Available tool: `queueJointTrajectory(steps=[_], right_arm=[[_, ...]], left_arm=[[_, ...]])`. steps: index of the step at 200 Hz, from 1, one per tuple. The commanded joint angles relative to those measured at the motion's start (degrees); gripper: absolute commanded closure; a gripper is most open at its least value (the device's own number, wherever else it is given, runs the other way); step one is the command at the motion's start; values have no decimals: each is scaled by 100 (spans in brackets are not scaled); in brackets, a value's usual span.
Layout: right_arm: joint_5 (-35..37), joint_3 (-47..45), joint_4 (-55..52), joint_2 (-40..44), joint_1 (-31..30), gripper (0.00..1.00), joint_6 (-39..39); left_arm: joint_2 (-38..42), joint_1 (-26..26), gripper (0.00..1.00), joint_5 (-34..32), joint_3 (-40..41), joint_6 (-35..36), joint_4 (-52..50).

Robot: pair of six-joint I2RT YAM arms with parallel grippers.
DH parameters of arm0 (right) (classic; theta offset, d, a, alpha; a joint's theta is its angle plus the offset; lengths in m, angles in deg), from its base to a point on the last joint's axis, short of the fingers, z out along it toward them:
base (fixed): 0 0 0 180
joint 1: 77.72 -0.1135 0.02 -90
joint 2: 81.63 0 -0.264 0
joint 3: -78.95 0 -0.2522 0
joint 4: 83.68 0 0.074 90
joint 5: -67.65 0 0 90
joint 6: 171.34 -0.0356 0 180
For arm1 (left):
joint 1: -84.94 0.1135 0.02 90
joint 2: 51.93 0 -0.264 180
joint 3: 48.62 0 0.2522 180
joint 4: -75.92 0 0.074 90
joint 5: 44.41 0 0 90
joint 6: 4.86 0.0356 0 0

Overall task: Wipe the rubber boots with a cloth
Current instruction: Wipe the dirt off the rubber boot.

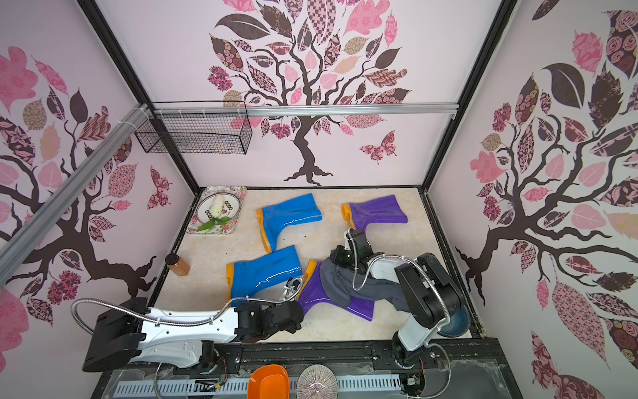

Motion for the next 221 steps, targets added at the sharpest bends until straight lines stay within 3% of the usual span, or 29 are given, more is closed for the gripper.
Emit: queueJointTrajectory(steps=[1,20,52,89,139,184,221], right_arm=[[400,-105,-725,948,-435,100,318],[268,-416,-845,1754,-1009,100,418],[-598,-1834,2,3202,-1376,100,-323],[-478,-2711,777,4168,-2382,100,-763],[-348,-2534,1586,3685,-3544,100,-635],[-734,-2440,1892,2655,-3728,100,-583],[865,-2770,1369,3022,-3712,100,-546]], left_arm=[[-38,-114,100,351,99,-112,-259],[2,-107,100,290,-104,-352,-361],[538,79,100,563,-168,-969,-228],[1004,416,100,968,-10,-1463,246],[665,571,100,1174,-101,-1893,699],[733,668,100,1173,-104,-2136,841],[840,680,100,1216,31,-2285,924]])
